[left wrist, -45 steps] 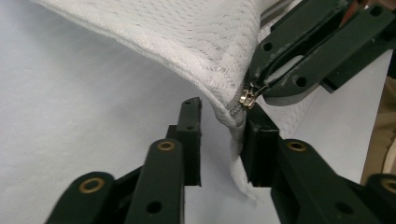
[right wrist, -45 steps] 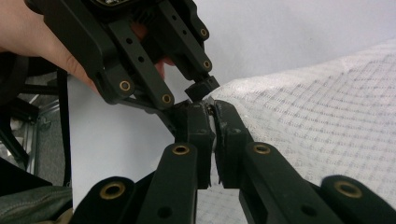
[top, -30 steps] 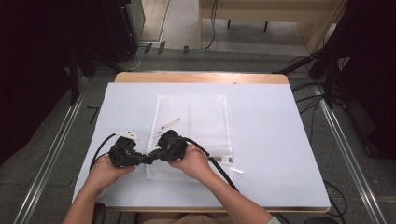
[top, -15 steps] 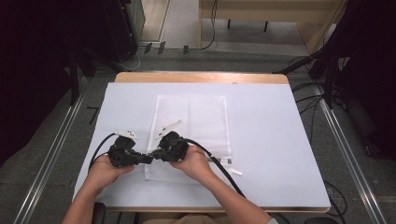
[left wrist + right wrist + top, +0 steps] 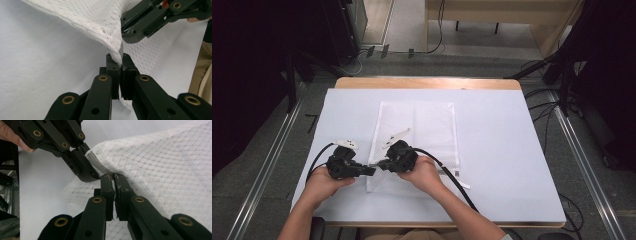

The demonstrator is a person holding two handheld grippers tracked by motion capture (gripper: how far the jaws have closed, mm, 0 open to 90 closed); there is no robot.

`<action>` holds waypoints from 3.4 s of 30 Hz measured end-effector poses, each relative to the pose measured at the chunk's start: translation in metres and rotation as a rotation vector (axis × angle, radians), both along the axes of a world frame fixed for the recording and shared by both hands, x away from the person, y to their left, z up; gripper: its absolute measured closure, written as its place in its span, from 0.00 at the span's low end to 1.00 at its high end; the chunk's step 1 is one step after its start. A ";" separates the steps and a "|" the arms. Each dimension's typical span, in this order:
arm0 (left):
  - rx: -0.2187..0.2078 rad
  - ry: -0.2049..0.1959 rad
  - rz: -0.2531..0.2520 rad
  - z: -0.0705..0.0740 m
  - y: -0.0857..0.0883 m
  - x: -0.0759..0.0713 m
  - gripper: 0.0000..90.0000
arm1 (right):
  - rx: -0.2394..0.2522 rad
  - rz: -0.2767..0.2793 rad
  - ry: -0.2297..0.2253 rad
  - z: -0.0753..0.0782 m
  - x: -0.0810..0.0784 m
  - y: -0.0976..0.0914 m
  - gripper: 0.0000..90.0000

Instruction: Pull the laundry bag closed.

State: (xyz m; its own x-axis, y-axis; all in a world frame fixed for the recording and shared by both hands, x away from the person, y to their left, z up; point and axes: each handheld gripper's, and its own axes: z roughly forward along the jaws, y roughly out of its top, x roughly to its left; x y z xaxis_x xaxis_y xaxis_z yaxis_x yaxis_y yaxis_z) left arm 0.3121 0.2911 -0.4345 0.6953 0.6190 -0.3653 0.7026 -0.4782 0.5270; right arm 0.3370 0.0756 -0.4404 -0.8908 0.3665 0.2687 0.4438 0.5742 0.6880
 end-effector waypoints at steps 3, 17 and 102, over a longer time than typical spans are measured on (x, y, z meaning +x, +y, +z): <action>0.002 -0.002 0.002 0.000 -0.001 0.000 0.98 | 0.003 0.000 -0.001 0.000 -0.001 -0.001 0.98; -0.003 -0.003 -0.005 0.001 0.000 -0.001 0.98 | 0.003 0.000 -0.010 -0.001 -0.001 -0.006 0.98; -0.008 -0.003 -0.013 0.000 0.002 -0.002 0.97 | 0.003 -0.048 0.008 -0.003 -0.004 -0.079 0.98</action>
State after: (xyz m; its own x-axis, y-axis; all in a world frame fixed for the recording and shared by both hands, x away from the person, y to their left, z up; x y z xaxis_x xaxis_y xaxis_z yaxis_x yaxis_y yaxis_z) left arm 0.3105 0.2933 -0.4341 0.7044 0.6067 -0.3685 0.6948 -0.4829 0.5330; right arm 0.3329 -0.0037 -0.4435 -0.8699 0.4082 0.2769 0.4765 0.5502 0.6858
